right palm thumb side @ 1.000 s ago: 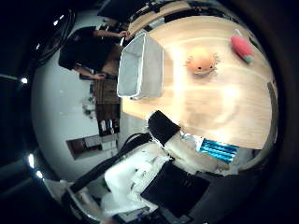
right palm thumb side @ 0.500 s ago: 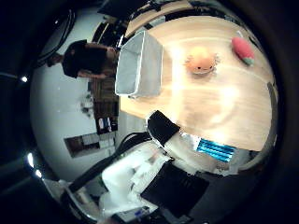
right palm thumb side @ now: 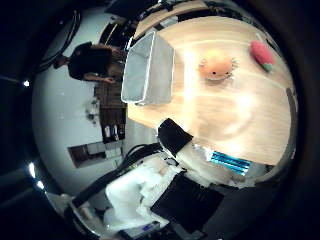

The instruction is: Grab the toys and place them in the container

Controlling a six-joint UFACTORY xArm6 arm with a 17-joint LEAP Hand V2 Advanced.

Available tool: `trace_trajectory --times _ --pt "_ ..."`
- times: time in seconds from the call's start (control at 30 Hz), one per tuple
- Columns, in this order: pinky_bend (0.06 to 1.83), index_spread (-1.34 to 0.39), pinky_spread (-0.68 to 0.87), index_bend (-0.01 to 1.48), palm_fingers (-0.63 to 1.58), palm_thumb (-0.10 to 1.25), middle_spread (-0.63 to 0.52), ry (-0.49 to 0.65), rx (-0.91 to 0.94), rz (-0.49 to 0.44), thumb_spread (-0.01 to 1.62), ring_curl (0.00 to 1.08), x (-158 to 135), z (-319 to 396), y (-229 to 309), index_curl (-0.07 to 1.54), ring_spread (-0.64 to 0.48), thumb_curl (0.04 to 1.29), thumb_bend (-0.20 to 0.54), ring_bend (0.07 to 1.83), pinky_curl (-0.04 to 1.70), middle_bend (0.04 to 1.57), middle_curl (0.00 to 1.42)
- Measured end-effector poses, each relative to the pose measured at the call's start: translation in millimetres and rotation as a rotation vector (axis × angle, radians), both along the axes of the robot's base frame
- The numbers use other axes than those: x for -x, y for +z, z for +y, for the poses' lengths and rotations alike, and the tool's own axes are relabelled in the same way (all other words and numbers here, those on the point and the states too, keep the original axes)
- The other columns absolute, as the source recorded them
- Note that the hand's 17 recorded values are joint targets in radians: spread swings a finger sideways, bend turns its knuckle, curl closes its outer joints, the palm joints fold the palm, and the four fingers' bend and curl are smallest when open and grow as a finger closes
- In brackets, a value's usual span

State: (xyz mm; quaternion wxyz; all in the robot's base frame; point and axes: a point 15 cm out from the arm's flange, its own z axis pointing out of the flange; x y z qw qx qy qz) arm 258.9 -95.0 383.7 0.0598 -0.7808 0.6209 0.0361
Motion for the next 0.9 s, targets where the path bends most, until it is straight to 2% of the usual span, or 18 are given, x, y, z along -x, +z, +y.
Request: trace_trajectory --times 0.37,0.9 --pt "0.65 -0.50 0.24 0.18 0.48 0.31 -0.21 0.032 -0.002 0.010 1.07 0.16 -45.7 18.7 -40.1 0.34 -0.15 0.27 -0.022 0.56 0.00 0.27 0.37" --pt "0.67 -0.49 0.26 0.18 0.42 0.38 -0.19 0.065 -0.021 0.149 1.00 0.16 -104.2 27.5 -102.1 0.34 -0.14 0.29 -0.023 0.54 0.00 0.24 0.36"
